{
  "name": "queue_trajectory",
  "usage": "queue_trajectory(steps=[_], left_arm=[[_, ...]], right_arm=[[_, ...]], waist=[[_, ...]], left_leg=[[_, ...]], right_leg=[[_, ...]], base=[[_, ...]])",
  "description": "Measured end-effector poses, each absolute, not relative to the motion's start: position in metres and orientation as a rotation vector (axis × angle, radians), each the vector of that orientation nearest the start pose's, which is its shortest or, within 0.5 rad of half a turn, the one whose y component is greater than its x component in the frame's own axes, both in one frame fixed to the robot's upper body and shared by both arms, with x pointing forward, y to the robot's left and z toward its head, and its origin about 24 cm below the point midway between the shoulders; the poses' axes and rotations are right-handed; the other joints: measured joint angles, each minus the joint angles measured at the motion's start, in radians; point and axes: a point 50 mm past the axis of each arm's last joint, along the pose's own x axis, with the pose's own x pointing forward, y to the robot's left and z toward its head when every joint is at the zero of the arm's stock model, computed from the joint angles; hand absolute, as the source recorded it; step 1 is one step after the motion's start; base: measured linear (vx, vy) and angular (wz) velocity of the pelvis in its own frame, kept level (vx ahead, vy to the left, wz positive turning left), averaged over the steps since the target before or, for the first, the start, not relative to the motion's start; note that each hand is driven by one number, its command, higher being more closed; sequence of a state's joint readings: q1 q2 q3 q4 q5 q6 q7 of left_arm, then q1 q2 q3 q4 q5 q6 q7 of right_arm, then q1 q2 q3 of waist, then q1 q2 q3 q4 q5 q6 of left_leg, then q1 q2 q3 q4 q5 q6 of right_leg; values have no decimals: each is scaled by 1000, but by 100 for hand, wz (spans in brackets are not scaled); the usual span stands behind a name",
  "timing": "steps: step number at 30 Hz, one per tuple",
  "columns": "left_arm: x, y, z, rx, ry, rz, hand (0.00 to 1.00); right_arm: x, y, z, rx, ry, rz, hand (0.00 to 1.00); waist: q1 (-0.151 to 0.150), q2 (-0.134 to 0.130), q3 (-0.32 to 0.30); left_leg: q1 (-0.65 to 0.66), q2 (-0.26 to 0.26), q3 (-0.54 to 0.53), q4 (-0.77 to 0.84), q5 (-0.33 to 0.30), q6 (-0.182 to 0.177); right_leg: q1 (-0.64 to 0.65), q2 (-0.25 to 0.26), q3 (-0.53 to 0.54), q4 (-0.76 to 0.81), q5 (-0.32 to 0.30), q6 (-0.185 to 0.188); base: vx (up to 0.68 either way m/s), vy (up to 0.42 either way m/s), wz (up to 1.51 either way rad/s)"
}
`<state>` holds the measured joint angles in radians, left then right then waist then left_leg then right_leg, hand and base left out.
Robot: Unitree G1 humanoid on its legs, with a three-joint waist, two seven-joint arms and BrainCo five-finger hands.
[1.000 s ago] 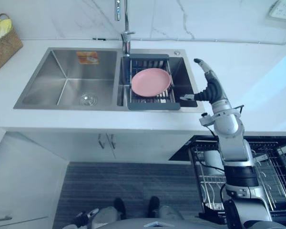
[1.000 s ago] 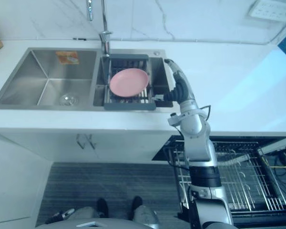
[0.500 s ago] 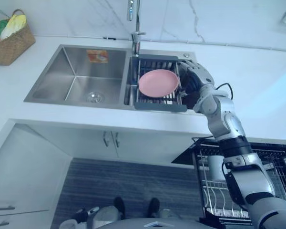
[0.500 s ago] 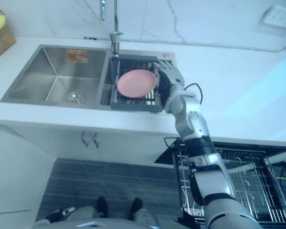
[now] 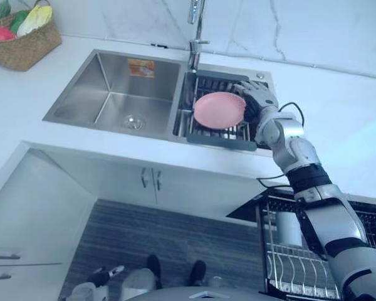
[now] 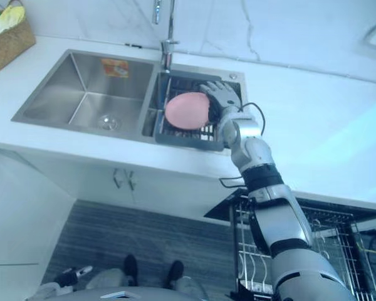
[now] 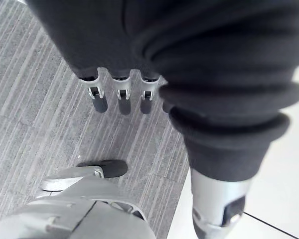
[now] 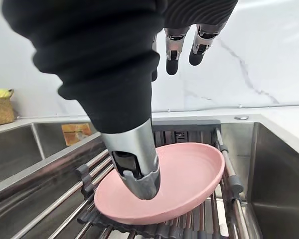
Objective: Walk over to the sink, pick up the cup, carry it to the dishwasher, place the cup inside the dishwasher, then close the dishwasher door
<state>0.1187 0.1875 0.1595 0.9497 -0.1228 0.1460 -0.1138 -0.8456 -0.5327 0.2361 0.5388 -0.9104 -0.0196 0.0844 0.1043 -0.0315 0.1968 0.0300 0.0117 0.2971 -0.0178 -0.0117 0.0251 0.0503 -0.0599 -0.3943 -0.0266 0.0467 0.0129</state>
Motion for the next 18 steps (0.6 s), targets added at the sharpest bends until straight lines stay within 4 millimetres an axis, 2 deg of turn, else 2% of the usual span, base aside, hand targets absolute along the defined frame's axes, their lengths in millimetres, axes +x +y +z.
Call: queue_trajectory(steps=[4, 7, 8, 18], left_arm=[[95, 241, -149, -109, 1131, 243, 0], [102, 247, -145, -101, 1100, 263, 0], [104, 250, -144, -91, 1094, 271, 0], [125, 258, -133, -84, 1006, 289, 0]], right_arm=[[390, -187, 197, -1565, -235, 19, 0], [391, -195, 197, -1575, -203, 5, 0], [391, -197, 199, -1580, -202, -3, 0], [396, -202, 216, -1587, -197, -58, 0]], waist=[[9, -15, 6], [14, -30, 20], [24, -33, 25], [36, -34, 81]], left_leg=[[-32, 1, -10, 13, 1, 0], [-58, 5, -25, 33, -3, 1], [-71, 7, -25, 46, -8, 1], [-168, 38, -40, 166, -50, -4]], right_leg=[[-22, 0, -8, 1, 3, -4], [-31, 0, -21, 3, 3, -4], [-41, 1, -20, 4, 4, -5], [-86, 16, -27, 10, 11, -15]], base=[[3, 18, 7], [6, 13, 15], [0, 0, 0], [10, 9, 2]])
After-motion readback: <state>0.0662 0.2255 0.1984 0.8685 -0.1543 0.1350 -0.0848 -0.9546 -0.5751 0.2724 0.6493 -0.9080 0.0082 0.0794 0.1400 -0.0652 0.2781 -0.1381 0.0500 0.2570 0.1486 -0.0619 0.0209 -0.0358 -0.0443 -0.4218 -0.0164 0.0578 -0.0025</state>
